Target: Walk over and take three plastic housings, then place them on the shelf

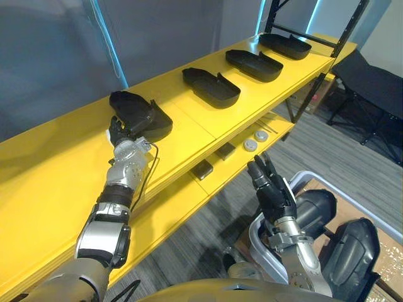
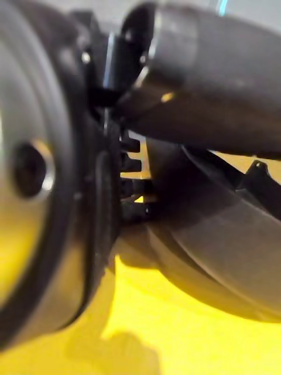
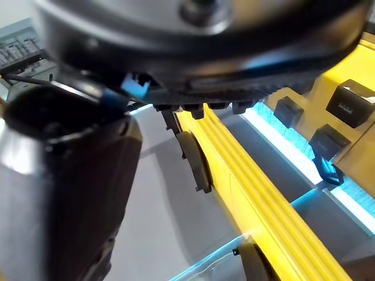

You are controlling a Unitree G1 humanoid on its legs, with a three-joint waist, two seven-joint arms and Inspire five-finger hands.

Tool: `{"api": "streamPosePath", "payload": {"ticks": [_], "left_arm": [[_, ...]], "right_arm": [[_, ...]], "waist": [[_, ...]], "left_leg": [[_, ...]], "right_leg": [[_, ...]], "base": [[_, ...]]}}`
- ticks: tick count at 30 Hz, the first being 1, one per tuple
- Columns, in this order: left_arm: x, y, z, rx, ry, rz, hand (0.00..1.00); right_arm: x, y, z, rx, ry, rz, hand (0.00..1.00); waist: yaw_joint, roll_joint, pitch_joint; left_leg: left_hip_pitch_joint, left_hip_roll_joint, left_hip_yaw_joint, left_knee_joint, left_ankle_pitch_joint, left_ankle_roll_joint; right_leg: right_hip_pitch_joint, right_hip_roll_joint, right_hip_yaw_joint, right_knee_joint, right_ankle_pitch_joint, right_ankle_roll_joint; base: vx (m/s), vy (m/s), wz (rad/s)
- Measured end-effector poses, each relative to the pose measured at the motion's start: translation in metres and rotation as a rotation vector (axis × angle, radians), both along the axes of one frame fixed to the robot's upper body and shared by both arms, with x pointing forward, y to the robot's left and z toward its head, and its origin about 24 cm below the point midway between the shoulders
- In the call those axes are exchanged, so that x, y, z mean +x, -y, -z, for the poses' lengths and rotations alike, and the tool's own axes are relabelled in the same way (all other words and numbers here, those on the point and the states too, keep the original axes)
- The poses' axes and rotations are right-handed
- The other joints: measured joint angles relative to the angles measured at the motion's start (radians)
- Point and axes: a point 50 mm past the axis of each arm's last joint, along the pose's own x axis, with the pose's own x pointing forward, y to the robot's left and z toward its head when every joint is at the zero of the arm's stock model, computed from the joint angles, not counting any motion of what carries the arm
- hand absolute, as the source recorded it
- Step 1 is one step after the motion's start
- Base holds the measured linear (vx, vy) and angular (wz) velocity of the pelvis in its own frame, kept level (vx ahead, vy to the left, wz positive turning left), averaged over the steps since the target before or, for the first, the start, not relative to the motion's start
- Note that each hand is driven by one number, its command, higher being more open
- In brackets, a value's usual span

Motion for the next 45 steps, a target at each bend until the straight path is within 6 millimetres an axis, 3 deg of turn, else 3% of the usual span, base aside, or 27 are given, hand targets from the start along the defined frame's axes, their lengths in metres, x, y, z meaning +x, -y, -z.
{"api": "streamPosePath", "payload": {"ticks": [9, 12, 18, 24, 32, 37, 45], "left_arm": [[-0.003, -0.006, 0.002, 0.110, -0.030, -0.016, 1.00], [-0.014, -0.008, 0.008, 0.252, -0.049, -0.015, 1.00], [-0.030, -0.005, 0.011, 0.374, -0.061, 0.007, 1.00], [-0.046, 0.006, 0.015, 0.380, -0.054, 0.097, 1.00], [-0.071, 0.017, 0.027, 0.282, -0.031, 0.163, 1.00], [-0.074, 0.026, 0.031, 0.287, -0.041, 0.214, 1.00], [-0.071, 0.036, 0.036, 0.319, -0.051, 0.233, 1.00]], "right_arm": [[0.000, 0.000, 0.000, -0.002, 0.002, -0.001, 1.00], [0.000, 0.000, -0.001, -0.002, 0.004, 0.004, 1.00], [0.004, 0.000, -0.012, -0.001, 0.048, 0.019, 1.00], [0.007, 0.002, -0.030, -0.002, 0.116, 0.042, 1.00], [0.009, 0.008, -0.033, -0.047, 0.126, 0.072, 1.00], [0.009, 0.009, -0.034, -0.048, 0.129, 0.075, 1.00], [0.009, 0.010, -0.034, -0.051, 0.131, 0.079, 1.00]], "waist": [[0.002, 0.001, -0.002], [0.006, 0.001, -0.002], [0.028, 0.005, -0.004], [0.047, 0.027, -0.017], [0.060, 0.052, -0.033], [0.081, 0.065, -0.042], [0.083, 0.067, -0.043]], "left_leg": [[-0.002, 0.001, -0.004, -0.001, 0.001, 0.000], [-0.004, 0.002, -0.020, 0.001, 0.003, 0.000], [-0.024, 0.002, -0.055, 0.002, 0.013, 0.001], [-0.033, 0.001, -0.077, 0.002, 0.019, 0.003], [-0.033, 0.001, -0.095, 0.001, 0.022, 0.001], [-0.033, 0.001, -0.095, -0.001, 0.024, -0.001], [-0.033, 0.004, -0.085, 0.002, 0.023, -0.004]], "right_leg": [[0.004, 0.000, -0.004, 0.000, 0.000, 0.000], [0.013, 0.000, -0.019, -0.002, 0.000, 0.000], [0.013, 0.003, -0.056, -0.002, -0.001, -0.001], [0.016, 0.002, -0.078, -0.002, -0.002, -0.001], [0.020, 0.002, -0.098, -0.001, -0.006, -0.006], [0.018, 0.004, -0.099, -0.001, -0.008, -0.009], [0.015, 0.009, -0.092, -0.002, -0.007, -0.009]], "base": [[0.00, -0.002, 0.00], [0.00, -0.023, 0.11], [-0.02, -0.035, 0.18], [-0.02, -0.022, 0.11], [-0.04, -0.013, 0.07], [-0.01, -0.003, 0.01], [0.00, -0.001, -0.01]]}}
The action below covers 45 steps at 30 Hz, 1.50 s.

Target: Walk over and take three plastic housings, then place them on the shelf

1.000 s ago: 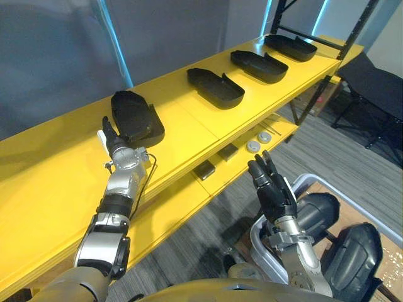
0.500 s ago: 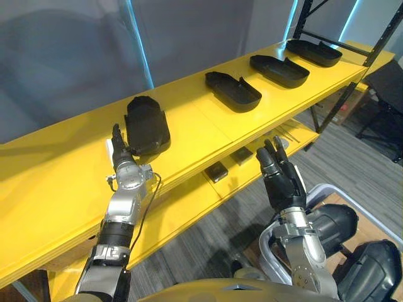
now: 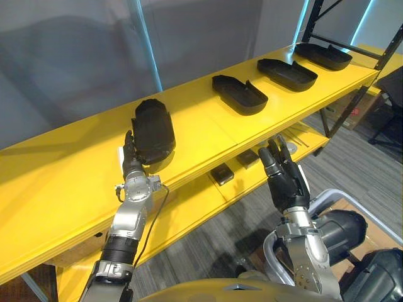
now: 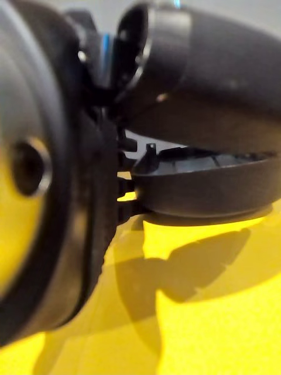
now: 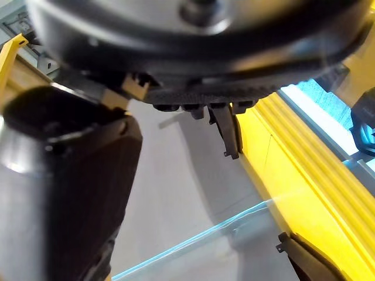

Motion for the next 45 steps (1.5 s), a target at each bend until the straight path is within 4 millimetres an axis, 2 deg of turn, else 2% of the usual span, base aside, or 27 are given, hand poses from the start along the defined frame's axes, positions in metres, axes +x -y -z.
{"api": "streamPosePath", "payload": {"ticks": [9, 30, 45], "left_arm": [[0.016, 0.004, 0.000, -0.128, 0.033, -0.008, 1.00], [0.025, -0.007, -0.009, -0.277, 0.109, -0.045, 1.00], [0.034, -0.007, -0.014, -0.449, 0.134, -0.035, 1.00]], "right_arm": [[0.005, -0.001, -0.003, -0.002, 0.018, -0.009, 1.00], [0.003, 0.002, 0.007, -0.007, -0.020, -0.016, 1.00], [0.003, 0.000, 0.008, -0.006, -0.015, -0.033, 1.00]], "waist": [[0.001, -0.002, 0.000], [-0.003, -0.044, 0.001], [-0.002, -0.058, 0.001]], "left_leg": [[0.004, 0.006, 0.024, -0.003, -0.001, -0.006], [0.003, -0.001, 0.059, -0.004, 0.001, -0.003], [0.003, -0.003, 0.060, -0.004, 0.004, 0.001]], "right_leg": [[-0.012, -0.001, 0.027, 0.000, 0.001, -0.001], [-0.020, -0.008, 0.054, -0.015, 0.023, -0.002], [-0.021, -0.010, 0.054, -0.016, 0.023, -0.002]], "base": [[-0.03, -0.003, -0.08], [-0.01, -0.001, -0.04], [0.00, 0.000, 0.00]]}}
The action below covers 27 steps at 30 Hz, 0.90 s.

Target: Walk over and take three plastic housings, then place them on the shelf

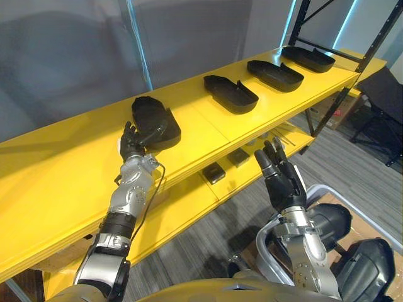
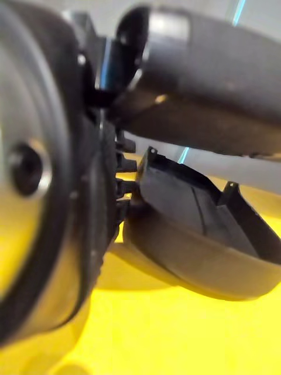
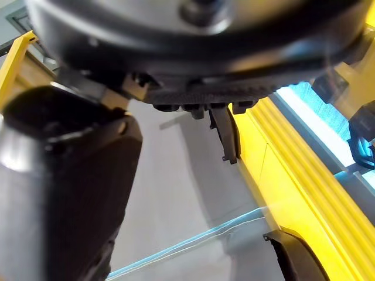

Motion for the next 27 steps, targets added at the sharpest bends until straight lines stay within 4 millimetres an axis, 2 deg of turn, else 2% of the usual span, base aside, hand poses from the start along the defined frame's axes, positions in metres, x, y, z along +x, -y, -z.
{"api": "streamPosePath", "payload": {"ticks": [8, 27], "left_arm": [[0.004, 0.000, -0.001, -0.113, 0.012, -0.016, 1.00], [0.003, -0.005, 0.010, -0.168, -0.010, -0.107, 1.00]], "right_arm": [[-0.001, -0.004, 0.008, 0.009, -0.033, -0.012, 1.00], [-0.001, -0.005, 0.008, 0.008, -0.030, -0.019, 1.00]], "waist": [[0.001, -0.004, -0.001], [-0.003, -0.019, -0.007]], "left_leg": [[0.002, 0.000, 0.002, 0.000, 0.001, 0.001], [0.010, 0.000, 0.008, 0.000, 0.001, 0.001]], "right_leg": [[0.001, 0.000, 0.001, 0.000, 0.000, 0.000], [0.005, -0.002, 0.007, 0.003, 0.000, 0.000]], "base": [[0.00, 0.000, 0.00], [0.00, 0.000, 0.00]]}}
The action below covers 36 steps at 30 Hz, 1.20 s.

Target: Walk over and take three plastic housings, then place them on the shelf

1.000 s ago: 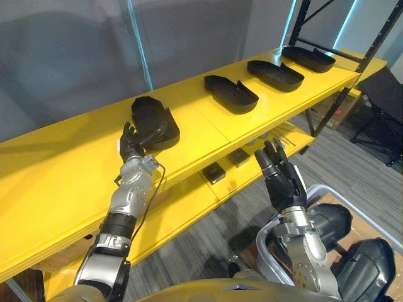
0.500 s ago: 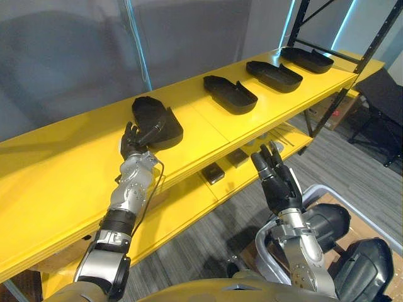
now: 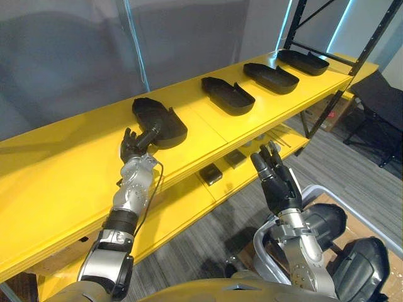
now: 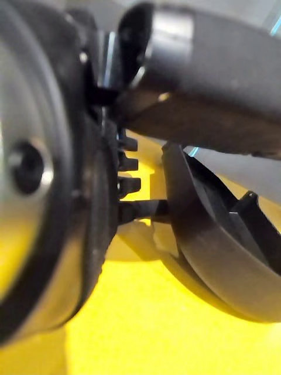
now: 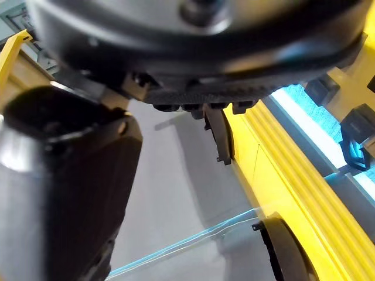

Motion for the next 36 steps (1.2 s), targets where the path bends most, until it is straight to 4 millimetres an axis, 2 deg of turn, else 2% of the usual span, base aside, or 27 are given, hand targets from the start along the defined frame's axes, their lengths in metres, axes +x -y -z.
{"api": "streamPosePath", "payload": {"ticks": [4, 6, 8, 12, 14, 17, 21, 26, 29, 30, 34, 35, 36], "left_arm": [[-0.010, 0.001, -0.005, 0.169, -0.009, -0.108, 1.00], [-0.025, -0.001, -0.005, 0.260, -0.010, -0.188, 1.00], [-0.052, -0.005, -0.007, 0.344, 0.006, -0.274, 1.00], [-0.083, -0.011, -0.024, 0.365, 0.125, -0.381, 1.00], [-0.097, -0.016, -0.041, 0.416, 0.228, -0.442, 1.00], [-0.116, -0.026, -0.054, 0.476, 0.300, -0.506, 1.00], [-0.138, -0.034, -0.052, 0.572, 0.293, -0.541, 1.00], [-0.148, -0.038, -0.051, 0.591, 0.324, -0.528, 1.00], [-0.153, -0.032, -0.067, 0.608, 0.454, -0.462, 1.00], [-0.140, 0.010, -0.086, 0.532, 0.706, -0.147, 1.00], [-0.133, 0.027, -0.090, 0.499, 0.765, -0.023, 1.00], [-0.128, 0.033, -0.090, 0.460, 0.779, -0.003, 1.00], [-0.114, 0.044, -0.091, 0.458, 0.800, 0.065, 1.00]], "right_arm": [[0.000, -0.003, -0.001, 0.006, 0.014, -0.008, 1.00], [0.000, -0.006, -0.001, 0.012, 0.019, -0.008, 1.00], [-0.001, -0.009, -0.001, 0.024, 0.014, -0.003, 1.00], [-0.005, -0.009, 0.000, 0.029, 0.007, 0.010, 1.00], [-0.005, -0.011, -0.002, 0.023, 0.013, 0.004, 1.00], [-0.005, -0.015, -0.008, -0.001, 0.038, -0.014, 1.00], [-0.005, -0.016, -0.016, 0.006, 0.066, -0.001, 1.00], [-0.006, -0.012, -0.014, 0.001, 0.051, 0.033, 1.00], [-0.006, -0.011, -0.014, 0.003, 0.043, 0.050, 1.00], [-0.006, 0.000, -0.012, -0.024, -0.010, 0.211, 1.00], [-0.009, 0.014, -0.011, -0.041, -0.033, 0.310, 1.00], [-0.018, 0.020, -0.007, -0.050, -0.055, 0.347, 1.00], [-0.035, 0.035, -0.014, -0.075, -0.039, 0.436, 1.00]], "waist": [[-0.004, -0.001, -0.001], [-0.009, -0.001, 0.000], [-0.006, 0.000, 0.000], [0.036, 0.007, 0.004], [0.064, 0.019, 0.008], [0.082, 0.036, 0.006], [0.097, 0.045, -0.003], [0.115, 0.045, -0.004], [0.116, 0.044, -0.005], [0.112, 0.045, -0.004], [0.073, 0.046, -0.003], [0.067, 0.047, -0.001], [0.041, 0.054, 0.002]], "left_leg": [[-0.002, 0.000, -0.006, 0.000, 0.002, 0.002], [-0.005, 0.002, -0.012, 0.000, 0.002, 0.002], [-0.012, 0.001, -0.034, 0.001, 0.003, 0.000], [-0.012, 0.003, -0.076, 0.001, 0.004, -0.002], [-0.013, 0.001, -0.100, 0.001, 0.005, -0.004], [-0.014, 0.000, -0.118, 0.001, 0.001, -0.010], [-0.025, 0.000, -0.146, 0.001, 0.003, -0.014], [-0.042, 0.001, -0.168, 0.004, 0.005, -0.016], [-0.049, 0.001, -0.171, 0.004, 0.010, -0.008], [-0.047, 0.003, -0.139, 0.004, 0.006, -0.010], [-0.031, 0.010, -0.094, 0.005, -0.003, -0.014], [0.005, 0.019, -0.030, 0.006, -0.017, -0.021], [0.041, 0.026, 0.044, 0.005, -0.038, -0.027]], "right_leg": [[0.003, 0.005, -0.003, 0.005, 0.000, 0.001], [0.002, 0.007, -0.006, 0.005, 0.003, 0.006], [0.006, 0.009, -0.029, 0.007, 0.001, 0.003], [0.029, 0.010, -0.076, 0.009, -0.012, -0.003], [0.035, 0.005, -0.104, 0.015, -0.025, -0.003], [0.046, 0.001, -0.123, 0.013, -0.034, -0.010], [0.054, 0.000, -0.150, -0.003, -0.037, -0.012], [0.053, 0.001, -0.176, -0.006, -0.037, -0.009], [0.049, 0.001, -0.179, -0.006, -0.036, -0.008], [0.027, 0.005, -0.142, -0.002, -0.035, -0.006], [0.012, 0.014, -0.094, 0.007, -0.032, -0.004], [0.007, 0.030, -0.033, 0.026, -0.032, -0.004], [0.007, 0.041, 0.035, 0.031, -0.032, -0.003]], "base": [[0.00, 0.000, 0.00], [0.00, 0.000, 0.05], [0.01, -0.012, 0.25], [0.01, -0.026, 0.37], [-0.02, -0.014, 0.35], [0.00, -0.007, 0.21], [0.01, -0.012, 0.17], [0.02, -0.015, 0.16], [0.02, -0.001, -0.07], [-0.02, 0.009, -0.46], [-0.02, 0.005, -0.48], [0.01, 0.030, -1.47], [0.01, 0.045, -1.65]]}}
